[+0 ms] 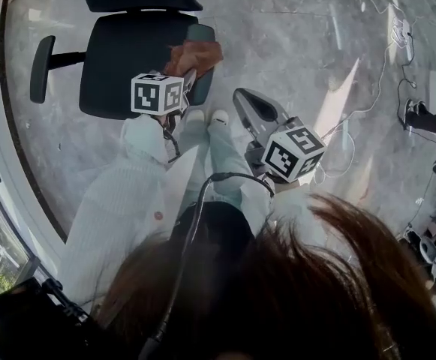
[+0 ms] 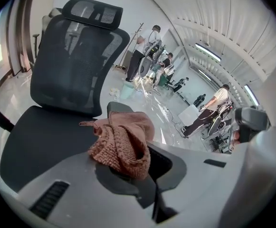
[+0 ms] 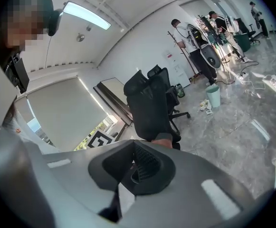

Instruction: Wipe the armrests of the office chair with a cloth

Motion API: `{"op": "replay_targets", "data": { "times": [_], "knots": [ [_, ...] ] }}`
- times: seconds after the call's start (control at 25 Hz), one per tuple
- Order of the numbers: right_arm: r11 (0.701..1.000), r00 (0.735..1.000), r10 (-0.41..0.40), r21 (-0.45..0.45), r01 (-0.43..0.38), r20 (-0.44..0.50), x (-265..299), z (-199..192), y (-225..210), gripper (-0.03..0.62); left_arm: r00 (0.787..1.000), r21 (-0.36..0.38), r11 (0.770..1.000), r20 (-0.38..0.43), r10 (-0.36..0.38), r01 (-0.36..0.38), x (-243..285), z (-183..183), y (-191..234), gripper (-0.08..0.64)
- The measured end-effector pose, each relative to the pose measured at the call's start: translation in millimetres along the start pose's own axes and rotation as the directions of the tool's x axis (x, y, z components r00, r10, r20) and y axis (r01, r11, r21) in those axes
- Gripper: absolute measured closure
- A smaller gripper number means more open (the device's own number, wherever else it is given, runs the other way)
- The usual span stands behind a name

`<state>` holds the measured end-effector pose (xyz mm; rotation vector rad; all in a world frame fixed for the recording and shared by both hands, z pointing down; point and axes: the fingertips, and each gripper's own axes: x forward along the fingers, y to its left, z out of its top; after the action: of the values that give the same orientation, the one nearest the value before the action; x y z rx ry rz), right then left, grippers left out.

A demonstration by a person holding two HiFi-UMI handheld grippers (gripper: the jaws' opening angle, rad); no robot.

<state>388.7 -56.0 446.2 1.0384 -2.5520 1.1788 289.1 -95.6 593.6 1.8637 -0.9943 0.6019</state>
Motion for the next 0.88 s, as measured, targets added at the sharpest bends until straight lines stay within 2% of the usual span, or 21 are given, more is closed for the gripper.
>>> {"op": "replay_targets", "data": {
  "times": [0.24, 0.56, 0.68, 0.88],
  "knots": [
    [1.000, 1.000, 0.022, -0.016, -0.022, -0.005, -1, 0, 21, 0.591, 1.000, -0.018, 1.000, -0.018, -0.006, 0.005, -32, -39, -19, 0.525],
    [0.999, 0.999, 0.038, -0.030, -0.038, 0.001, -10, -2, 37, 0.591, 0.999, -0.089, 0.995, -0.021, -0.051, 0.049, -58, -86, -42, 0.526],
    [0.999, 0.999, 0.034, -0.031, -0.034, -0.008, -10, -5, 36, 0.591, 0.999, -0.073, 0.996, -0.007, -0.044, 0.043, -57, -80, -39, 0.526],
    [1.000, 0.999, 0.023, -0.018, -0.023, -0.026, -3, -18, 23, 0.591, 1.000, -0.020, 1.000, 0.023, -0.014, 0.015, -40, -49, -16, 0.525]
  ]
}}
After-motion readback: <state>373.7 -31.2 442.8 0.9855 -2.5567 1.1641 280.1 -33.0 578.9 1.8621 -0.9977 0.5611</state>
